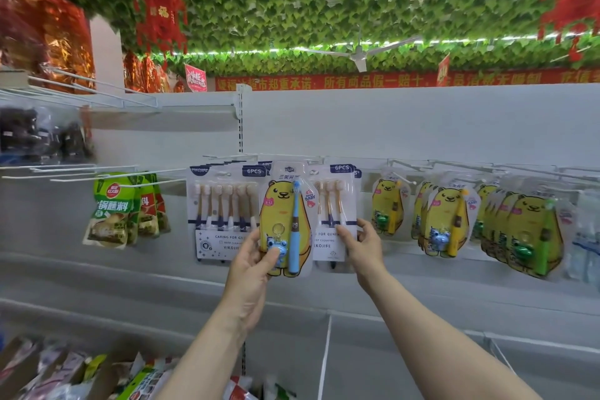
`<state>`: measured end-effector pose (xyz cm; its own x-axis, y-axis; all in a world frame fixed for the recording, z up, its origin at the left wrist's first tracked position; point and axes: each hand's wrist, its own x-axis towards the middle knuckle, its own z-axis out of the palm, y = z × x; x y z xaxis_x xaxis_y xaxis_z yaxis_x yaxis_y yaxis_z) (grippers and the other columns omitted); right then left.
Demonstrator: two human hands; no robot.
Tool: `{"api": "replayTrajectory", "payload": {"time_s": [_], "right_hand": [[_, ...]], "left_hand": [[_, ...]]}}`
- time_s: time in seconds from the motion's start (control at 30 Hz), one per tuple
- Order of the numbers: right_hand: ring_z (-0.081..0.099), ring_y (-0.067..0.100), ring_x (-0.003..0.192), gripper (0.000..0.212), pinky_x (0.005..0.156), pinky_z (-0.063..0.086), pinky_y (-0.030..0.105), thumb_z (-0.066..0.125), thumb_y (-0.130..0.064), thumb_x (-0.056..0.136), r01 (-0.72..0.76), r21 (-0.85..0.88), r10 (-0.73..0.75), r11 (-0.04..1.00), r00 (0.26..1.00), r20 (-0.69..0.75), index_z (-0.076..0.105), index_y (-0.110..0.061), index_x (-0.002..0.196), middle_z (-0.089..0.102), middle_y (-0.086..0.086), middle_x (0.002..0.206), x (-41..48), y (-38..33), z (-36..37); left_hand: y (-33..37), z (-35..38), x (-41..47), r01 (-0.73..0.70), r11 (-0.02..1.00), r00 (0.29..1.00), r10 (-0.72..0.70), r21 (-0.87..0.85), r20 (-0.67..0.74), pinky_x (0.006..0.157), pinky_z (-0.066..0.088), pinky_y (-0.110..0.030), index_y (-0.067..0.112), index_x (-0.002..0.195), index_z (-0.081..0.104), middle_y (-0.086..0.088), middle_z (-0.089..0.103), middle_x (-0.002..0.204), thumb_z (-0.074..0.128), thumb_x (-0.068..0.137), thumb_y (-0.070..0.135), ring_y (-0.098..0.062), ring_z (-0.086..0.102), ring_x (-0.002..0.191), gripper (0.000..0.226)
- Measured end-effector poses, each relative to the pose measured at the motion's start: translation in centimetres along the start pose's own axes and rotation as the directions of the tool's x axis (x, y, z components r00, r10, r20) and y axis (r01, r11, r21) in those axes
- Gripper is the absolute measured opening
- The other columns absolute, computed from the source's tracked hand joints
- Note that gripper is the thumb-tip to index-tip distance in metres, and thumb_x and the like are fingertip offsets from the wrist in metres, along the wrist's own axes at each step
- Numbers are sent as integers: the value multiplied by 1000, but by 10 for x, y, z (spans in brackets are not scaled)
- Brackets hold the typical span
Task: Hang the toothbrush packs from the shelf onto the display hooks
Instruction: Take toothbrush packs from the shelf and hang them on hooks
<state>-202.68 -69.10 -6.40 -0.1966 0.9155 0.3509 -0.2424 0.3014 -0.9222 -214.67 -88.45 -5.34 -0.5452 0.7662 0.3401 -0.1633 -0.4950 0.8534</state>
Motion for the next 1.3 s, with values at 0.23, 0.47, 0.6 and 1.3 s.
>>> {"api": "replayTrajectory", "payload": {"time_s": [0.23,0.47,0.6,1.3], "right_hand": [[59,13,112,44,96,49,28,71,-34,91,70,-107,-76,992,996,-49,61,-14,129,64,-1,121,-44,-44,-16],[66,7,82,20,73,46,22,64,-37,95,132,2,-132,991,990,43,73,-20,93,74,-3,87,-117,-105,-40],[66,7,76,20,70,47,20,64,-35,96,130,30,-128,991,990,-60,74,-21,85,74,-6,80,-139,-117,-75],[69,4,75,24,63,52,15,79,-26,85,154,-61,-162,986,975,-155,72,-9,102,75,5,92,-75,-125,-212]], "left_hand": [[1,14,-35,-3,1000,999,3,-13,47,79,53,-27,19,123,58,1,76,95,55,94,-6,-11,69,85,38],[-10,49,-69,48,998,988,-41,-50,146,77,57,-25,18,123,58,-5,74,105,56,94,-4,-14,69,92,37],[-24,74,-88,97,993,978,-82,-67,194,85,54,-33,12,129,55,-11,72,108,59,92,-4,-21,67,97,41],[-103,205,-72,170,968,951,-210,185,225,89,58,-46,15,112,62,-4,76,96,72,89,17,-22,73,94,25]]}}
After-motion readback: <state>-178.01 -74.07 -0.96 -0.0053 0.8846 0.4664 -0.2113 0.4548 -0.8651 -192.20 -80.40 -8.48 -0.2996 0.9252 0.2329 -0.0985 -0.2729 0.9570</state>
